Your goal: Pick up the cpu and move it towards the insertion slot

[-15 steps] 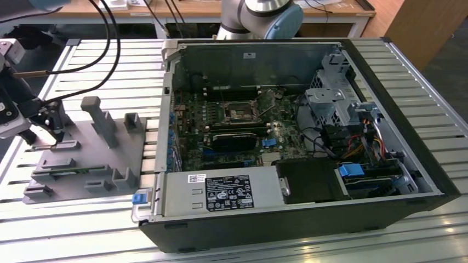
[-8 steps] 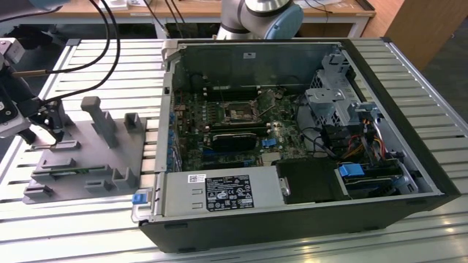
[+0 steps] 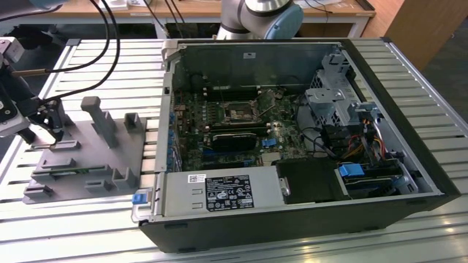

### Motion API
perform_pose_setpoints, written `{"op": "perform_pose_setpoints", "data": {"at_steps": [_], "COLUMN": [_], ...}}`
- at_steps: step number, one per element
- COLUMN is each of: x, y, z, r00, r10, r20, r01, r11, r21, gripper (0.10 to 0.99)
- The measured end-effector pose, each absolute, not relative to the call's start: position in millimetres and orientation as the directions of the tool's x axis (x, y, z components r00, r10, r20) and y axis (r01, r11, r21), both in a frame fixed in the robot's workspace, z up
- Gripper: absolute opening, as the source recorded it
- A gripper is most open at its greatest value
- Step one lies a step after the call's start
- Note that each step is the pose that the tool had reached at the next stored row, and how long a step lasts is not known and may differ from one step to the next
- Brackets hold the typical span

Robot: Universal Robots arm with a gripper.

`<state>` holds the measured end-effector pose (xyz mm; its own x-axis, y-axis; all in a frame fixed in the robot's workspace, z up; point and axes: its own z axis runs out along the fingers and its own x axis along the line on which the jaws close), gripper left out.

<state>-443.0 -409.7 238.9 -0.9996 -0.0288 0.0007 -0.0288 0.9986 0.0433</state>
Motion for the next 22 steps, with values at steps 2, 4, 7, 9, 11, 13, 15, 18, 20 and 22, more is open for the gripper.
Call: {"op": "perform_pose_setpoints", "data": {"at_steps": [2,4,7,9,11,13,15,18,20,22], "x": [-443.0,-443.0,-443.0,-443.0,-443.0,-443.0,-443.0,-443.0,-443.0,-443.0], "y": [-409.7,-409.7,-409.6,-409.6,-409.6,-409.6,-409.7,-409.6,-409.7,-409.6], "z": [239.6,240.5,241.6,242.2,242.8,243.5,244.3,245.6,246.3,247.1], "r00": [-1.0,-1.0,-1.0,-1.0,-1.0,-1.0,-1.0,-1.0,-1.0,-1.0], "r10": [-0.029,-0.029,-0.029,-0.029,-0.029,-0.029,-0.029,-0.029,-0.029,-0.029], "r20": [0.001,0.001,0.001,0.001,0.001,0.001,0.001,0.001,0.001,0.001], "r01": [-0.029,-0.029,-0.029,-0.029,-0.029,-0.029,-0.029,-0.029,-0.029,-0.029], "r11": [0.999,0.999,0.999,0.999,0.999,0.999,0.999,0.999,0.999,0.999], "r21": [0.043,0.043,0.043,0.043,0.043,0.043,0.043,0.043,0.043,0.043], "gripper": [0.541,0.541,0.541,0.541,0.541,0.541,0.541,0.541,0.541,0.541]}}
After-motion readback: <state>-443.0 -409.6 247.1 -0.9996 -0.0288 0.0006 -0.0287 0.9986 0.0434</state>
